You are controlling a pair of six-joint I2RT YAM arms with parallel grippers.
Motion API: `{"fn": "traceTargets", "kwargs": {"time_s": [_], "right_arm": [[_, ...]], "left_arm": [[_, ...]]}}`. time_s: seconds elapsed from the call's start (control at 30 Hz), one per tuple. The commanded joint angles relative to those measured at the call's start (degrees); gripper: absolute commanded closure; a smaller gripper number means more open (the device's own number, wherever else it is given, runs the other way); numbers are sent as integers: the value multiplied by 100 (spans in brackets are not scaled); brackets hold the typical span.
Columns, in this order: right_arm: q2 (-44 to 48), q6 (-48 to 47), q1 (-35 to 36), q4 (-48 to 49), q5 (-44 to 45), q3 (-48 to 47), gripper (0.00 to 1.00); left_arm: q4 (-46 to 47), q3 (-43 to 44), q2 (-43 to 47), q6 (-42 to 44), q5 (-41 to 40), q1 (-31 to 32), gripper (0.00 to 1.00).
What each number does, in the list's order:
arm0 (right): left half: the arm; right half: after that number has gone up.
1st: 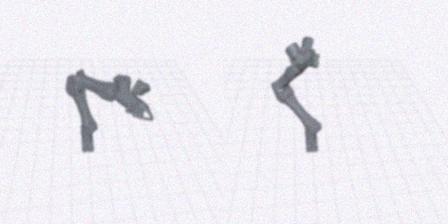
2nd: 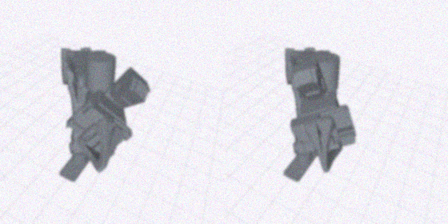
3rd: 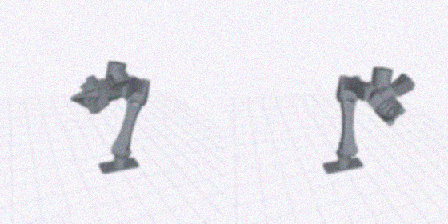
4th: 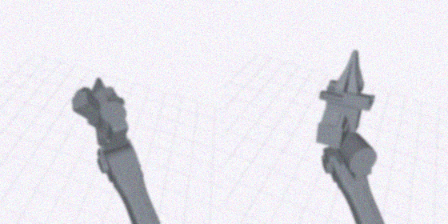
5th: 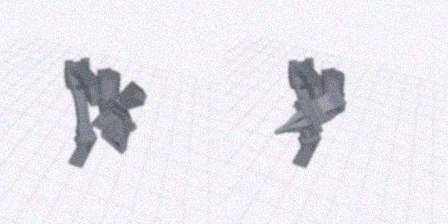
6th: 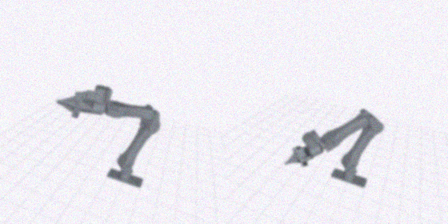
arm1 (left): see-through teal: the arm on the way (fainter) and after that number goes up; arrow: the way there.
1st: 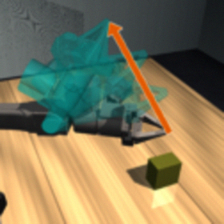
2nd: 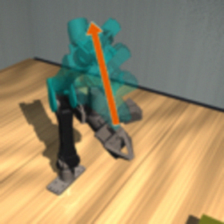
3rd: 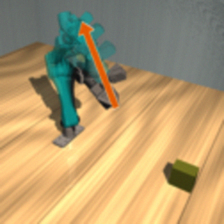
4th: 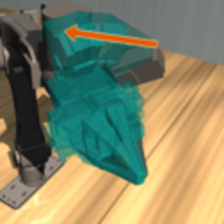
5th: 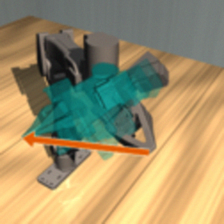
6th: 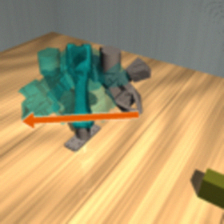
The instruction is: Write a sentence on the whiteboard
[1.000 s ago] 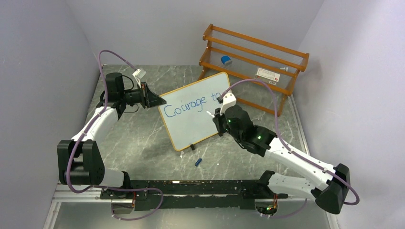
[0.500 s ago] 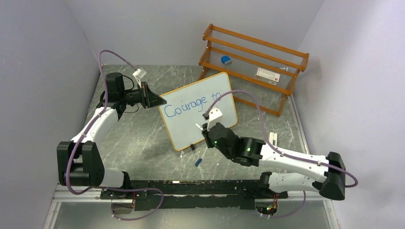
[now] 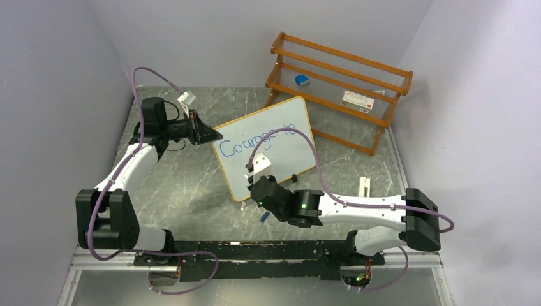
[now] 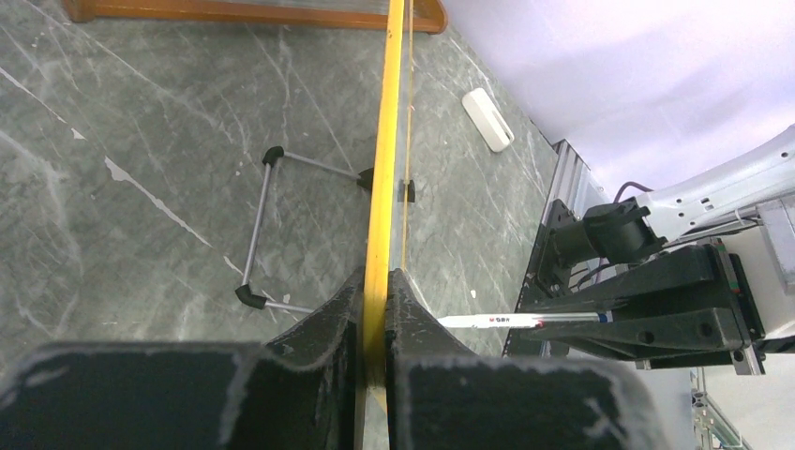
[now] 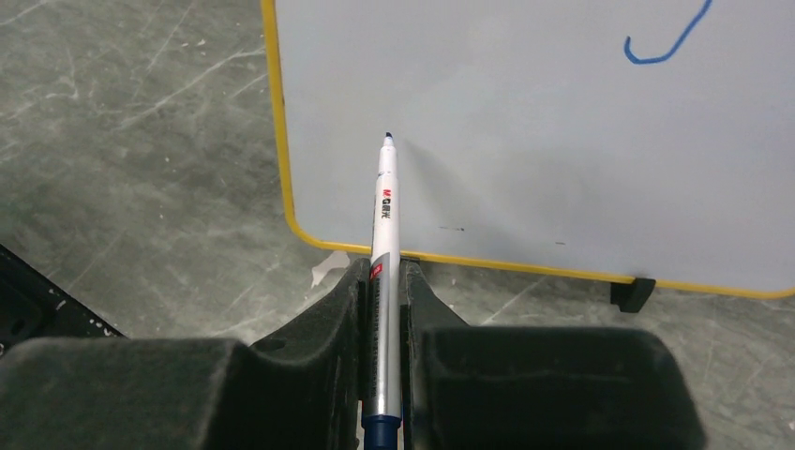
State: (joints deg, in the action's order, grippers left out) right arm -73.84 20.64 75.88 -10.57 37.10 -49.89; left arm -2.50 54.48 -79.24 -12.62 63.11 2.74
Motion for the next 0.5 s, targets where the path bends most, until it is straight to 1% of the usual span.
{"fn": "traceTargets", "kwargs": {"time_s": [0.0, 0.47], "right_arm": [[-220, 164, 78, 222, 245, -354, 100], [-734, 272, 253, 226, 467, -755, 100]], "left_arm": [[-286, -131, -56, 247, -366, 165, 95], [-320, -114, -65, 263, -352, 165, 95]]}}
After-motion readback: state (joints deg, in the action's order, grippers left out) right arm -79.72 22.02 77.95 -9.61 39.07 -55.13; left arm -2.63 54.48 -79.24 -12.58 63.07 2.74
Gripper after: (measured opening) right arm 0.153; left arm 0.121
